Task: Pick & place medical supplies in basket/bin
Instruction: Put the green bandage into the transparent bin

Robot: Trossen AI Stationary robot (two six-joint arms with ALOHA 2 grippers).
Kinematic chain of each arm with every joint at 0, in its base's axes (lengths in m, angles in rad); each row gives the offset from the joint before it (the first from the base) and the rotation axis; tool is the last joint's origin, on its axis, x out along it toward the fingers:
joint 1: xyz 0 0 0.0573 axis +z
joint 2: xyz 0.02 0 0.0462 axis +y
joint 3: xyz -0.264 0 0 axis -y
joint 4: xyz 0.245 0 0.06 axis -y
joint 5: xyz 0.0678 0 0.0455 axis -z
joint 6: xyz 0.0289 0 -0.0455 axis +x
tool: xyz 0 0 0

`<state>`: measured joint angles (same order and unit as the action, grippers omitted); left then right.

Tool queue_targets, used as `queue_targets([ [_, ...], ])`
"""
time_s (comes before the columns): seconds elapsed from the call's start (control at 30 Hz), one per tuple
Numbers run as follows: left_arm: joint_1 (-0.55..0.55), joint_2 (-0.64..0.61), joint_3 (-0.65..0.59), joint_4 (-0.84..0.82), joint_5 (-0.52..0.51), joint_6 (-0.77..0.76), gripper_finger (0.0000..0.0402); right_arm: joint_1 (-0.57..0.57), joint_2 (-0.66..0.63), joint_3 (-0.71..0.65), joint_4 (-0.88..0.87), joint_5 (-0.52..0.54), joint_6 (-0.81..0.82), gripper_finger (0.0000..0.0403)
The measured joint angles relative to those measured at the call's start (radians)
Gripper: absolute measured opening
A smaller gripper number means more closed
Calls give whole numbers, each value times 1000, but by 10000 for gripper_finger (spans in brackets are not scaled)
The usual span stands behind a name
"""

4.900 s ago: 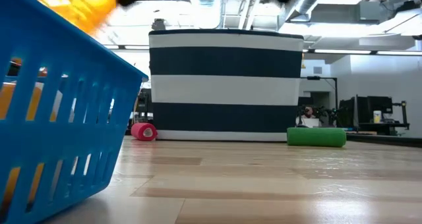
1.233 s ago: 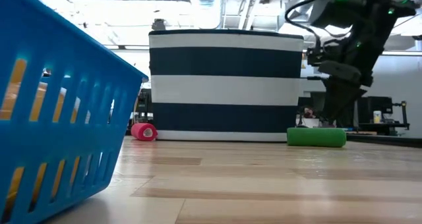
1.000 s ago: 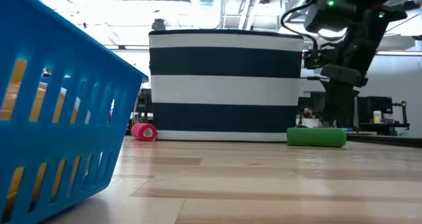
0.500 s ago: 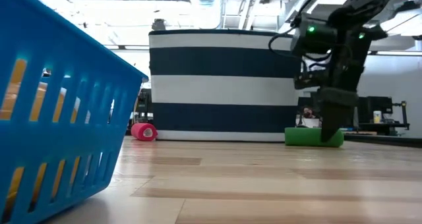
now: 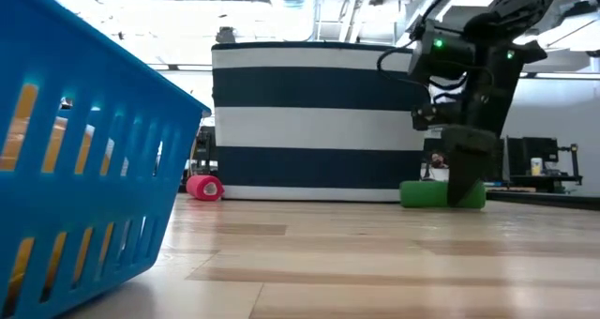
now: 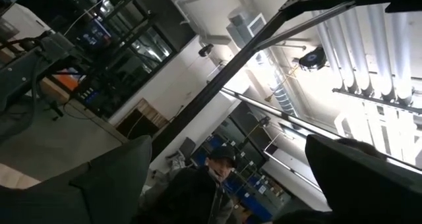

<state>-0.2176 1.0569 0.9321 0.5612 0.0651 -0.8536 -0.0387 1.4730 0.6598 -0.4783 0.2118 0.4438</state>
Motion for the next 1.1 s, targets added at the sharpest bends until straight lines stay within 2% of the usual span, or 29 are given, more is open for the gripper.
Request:
queue_targets([
  [0.17, 0, 0, 0, 0, 16, 0, 392, 32, -43, 0, 17, -70, 58, 130],
  [0.27, 0, -1, 0, 0, 33, 0, 392, 79, -83, 0, 55, -122, 119, 110],
  [0.37, 0, -3, 0, 1, 48, 0, 392, 140, -122, 0, 107, -160, 193, 105],
  [0.7, 0, -3, 0, -18, 124, -18, 392, 315, -150, 1, 224, -164, 414, 103],
  [0.8, -14, -3, 0, -88, 128, -19, 392, 356, -148, 1, 304, -169, 446, 103],
  [0.97, -17, 3, 0, -314, 153, -9, 392, 387, -176, 1, 492, -196, 475, 103],
  [1.1, 6, 44, 0, -435, 103, 65, 392, 390, -194, 2, 607, -189, 492, 103],
])
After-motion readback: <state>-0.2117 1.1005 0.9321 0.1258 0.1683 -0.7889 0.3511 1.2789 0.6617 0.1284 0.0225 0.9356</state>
